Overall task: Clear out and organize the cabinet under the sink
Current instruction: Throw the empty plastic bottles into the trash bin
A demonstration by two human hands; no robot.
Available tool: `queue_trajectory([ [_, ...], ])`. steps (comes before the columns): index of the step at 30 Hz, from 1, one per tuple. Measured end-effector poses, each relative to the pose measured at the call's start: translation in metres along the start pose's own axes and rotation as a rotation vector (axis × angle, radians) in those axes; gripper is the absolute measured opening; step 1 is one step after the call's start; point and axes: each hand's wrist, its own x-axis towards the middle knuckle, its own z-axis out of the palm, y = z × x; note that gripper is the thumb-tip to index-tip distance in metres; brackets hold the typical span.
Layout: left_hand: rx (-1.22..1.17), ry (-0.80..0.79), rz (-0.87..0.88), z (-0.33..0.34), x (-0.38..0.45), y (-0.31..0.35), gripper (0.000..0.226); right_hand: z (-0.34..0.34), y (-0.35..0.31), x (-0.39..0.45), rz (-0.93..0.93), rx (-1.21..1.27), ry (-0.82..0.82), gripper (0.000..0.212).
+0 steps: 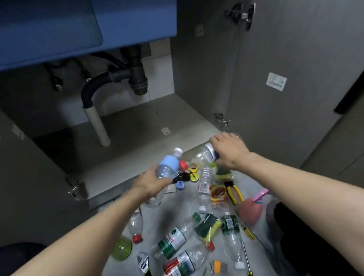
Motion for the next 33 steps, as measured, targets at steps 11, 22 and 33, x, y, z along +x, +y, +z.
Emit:
queue_trajectory([
  [11, -0.488, 0.083, 0.308, -0.053, -0.055, 0.132, 0.05, -0.18, 0.072, -0.071, 0.292, 0.445, 0.245, 0.056],
  [22, -0.555, -0.353, 0.45, 0.019, -0.137, 0.26, 0.071, -0.156, 0.094, -0.284, 0.704, 1.264, 0.391, 0.05],
  [33, -0.226, -0.76, 0.463, 0.194, -0.218, 0.278, 0.065, -0.051, 0.082, -0.493, 1.206, 1.329, 0.516, 0.047],
])
